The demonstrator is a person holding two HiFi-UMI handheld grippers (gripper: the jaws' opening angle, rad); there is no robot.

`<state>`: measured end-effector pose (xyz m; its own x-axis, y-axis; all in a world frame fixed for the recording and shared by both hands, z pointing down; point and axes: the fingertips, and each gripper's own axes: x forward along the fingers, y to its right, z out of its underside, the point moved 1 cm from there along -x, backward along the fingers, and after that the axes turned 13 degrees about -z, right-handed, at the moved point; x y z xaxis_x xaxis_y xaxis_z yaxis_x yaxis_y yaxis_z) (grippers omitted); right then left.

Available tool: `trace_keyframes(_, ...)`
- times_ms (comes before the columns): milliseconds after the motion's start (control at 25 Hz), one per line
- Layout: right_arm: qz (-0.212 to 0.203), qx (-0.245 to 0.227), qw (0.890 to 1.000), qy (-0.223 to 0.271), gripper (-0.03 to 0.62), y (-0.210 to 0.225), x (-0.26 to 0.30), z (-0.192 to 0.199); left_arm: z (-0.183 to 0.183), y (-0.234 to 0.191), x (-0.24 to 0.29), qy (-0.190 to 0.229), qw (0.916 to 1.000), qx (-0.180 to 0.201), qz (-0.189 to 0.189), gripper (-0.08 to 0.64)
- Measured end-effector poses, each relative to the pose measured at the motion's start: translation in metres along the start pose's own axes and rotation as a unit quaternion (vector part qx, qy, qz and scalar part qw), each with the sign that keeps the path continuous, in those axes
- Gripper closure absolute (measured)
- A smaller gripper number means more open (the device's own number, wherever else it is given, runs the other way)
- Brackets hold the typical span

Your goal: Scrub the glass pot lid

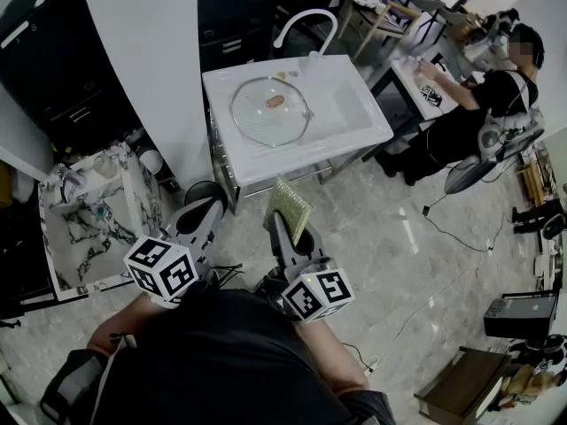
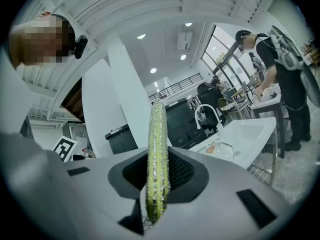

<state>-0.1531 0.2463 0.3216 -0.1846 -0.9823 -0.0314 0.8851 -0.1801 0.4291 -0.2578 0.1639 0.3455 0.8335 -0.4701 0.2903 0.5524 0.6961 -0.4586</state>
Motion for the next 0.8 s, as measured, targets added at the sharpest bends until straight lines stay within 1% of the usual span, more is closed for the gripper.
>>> trace_keyframes(360,-0.005,0.008,1.0,-0.002,0.527,0.014,-0.003,-0.003,0.001,0.007,0.011,-0.002,1.0,0.002,-0.009,0.56)
trace_keyframes(520,-0.011,0.02,1.0,0.001,0.526,0.023,-0.008,-0.002,0.006,0.013,0.015,-0.004,0.9998,0.0,-0.017,0.56)
trace_keyframes(800,-0.022,0.034,0.999,0.007,0.526,0.045,-0.037,-0.012,0.022,0.048,0.026,-0.01,0.9995,0.007,-0.029,0.56)
